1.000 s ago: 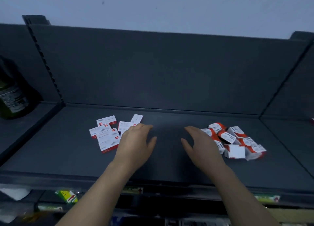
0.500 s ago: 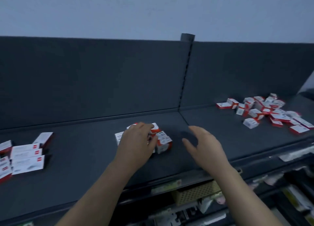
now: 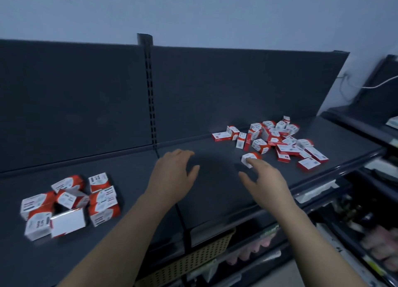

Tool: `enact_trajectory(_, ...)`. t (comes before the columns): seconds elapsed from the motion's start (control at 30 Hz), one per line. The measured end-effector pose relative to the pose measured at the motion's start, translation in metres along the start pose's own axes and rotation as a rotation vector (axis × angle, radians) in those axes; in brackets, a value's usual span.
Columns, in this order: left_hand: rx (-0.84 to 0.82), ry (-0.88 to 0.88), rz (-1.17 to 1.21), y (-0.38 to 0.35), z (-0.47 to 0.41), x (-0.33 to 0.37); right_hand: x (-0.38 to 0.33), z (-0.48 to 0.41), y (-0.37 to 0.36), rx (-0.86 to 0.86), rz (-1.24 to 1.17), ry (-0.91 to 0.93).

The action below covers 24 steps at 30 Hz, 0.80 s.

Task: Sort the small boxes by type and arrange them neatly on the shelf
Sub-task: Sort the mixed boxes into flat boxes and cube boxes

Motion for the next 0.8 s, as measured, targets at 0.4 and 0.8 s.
enact_trajectory(0.4,-0.082,-0.063,-0.027,-0.06,-0.12,0.025,0.071,-0.089,0.018,-0.008,-0.015,-0.137)
enact_trajectory(0.8,-0.164,0.007,-0.015,-0.129,-0.175,0.053,0.127,-0.17,-0.003,-0.176,-0.05,-0.079)
Point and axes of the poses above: each hand's wrist, its own z-axis away from the middle knuckle, its own y-axis out of the back of the hand, x = y × z, the point moved 3 cm from there along -z, towards the middle knuckle, and after that the axes turned 2 degrees about -y, right-handed, at the moved point
